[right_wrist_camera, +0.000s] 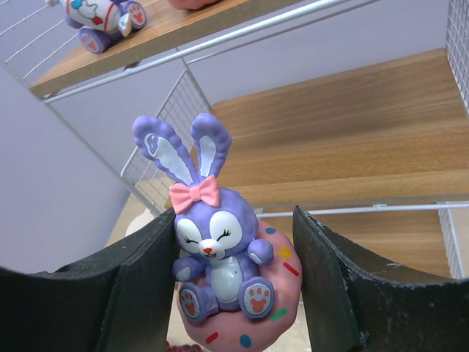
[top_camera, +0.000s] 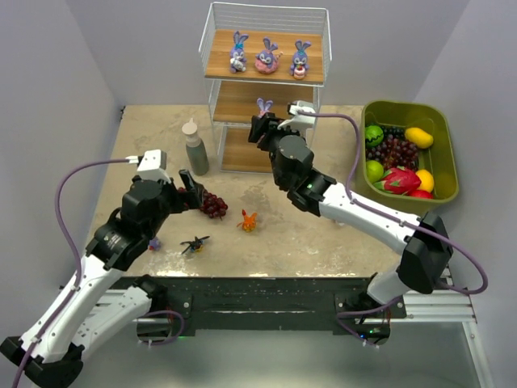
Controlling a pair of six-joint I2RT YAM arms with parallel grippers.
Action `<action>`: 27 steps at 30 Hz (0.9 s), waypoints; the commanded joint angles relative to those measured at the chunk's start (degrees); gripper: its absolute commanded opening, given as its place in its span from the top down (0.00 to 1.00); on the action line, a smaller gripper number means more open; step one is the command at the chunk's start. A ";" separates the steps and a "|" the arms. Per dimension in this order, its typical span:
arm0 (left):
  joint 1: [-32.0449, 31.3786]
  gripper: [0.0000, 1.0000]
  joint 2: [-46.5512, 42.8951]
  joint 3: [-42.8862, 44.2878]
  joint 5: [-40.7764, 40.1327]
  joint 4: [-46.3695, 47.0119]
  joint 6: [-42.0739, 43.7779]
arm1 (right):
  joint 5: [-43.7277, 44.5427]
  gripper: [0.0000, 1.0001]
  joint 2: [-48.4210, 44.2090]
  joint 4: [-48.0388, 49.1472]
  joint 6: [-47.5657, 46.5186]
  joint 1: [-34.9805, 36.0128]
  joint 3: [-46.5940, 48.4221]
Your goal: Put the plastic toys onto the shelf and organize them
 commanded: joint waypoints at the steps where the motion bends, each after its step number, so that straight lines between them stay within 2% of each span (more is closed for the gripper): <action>1: 0.24 0.01 -3.61 -5.10 -1.08 6.72 -0.69 | 3.62 1.00 0.51 7.97 4.44 -0.23 -0.02; 6: 0.24 0.00 -6.68 -8.46 -0.38 8.49 -1.31 | 6.26 1.00 1.12 7.10 8.23 -0.23 0.50; 10: 0.24 0.01 -8.18 -8.81 -3.44 7.26 -0.52 | 6.96 1.00 5.34 6.47 6.48 -0.32 4.80; 12: 0.24 0.00 -8.62 -9.25 -2.41 7.79 0.09 | 7.22 1.00 7.62 6.56 5.24 -0.66 5.77; 16: 0.24 0.00 -8.45 -9.34 -0.99 7.70 1.06 | 5.56 1.00 11.93 9.63 4.02 -1.81 6.39; 22: 0.33 0.01 -9.33 -9.60 -2.92 6.73 1.15 | 3.02 1.00 20.62 13.59 2.16 -3.30 11.13; 27: 0.24 0.01 -9.07 -9.60 -3.45 6.56 1.59 | 2.31 1.00 22.93 15.61 1.37 -3.39 12.81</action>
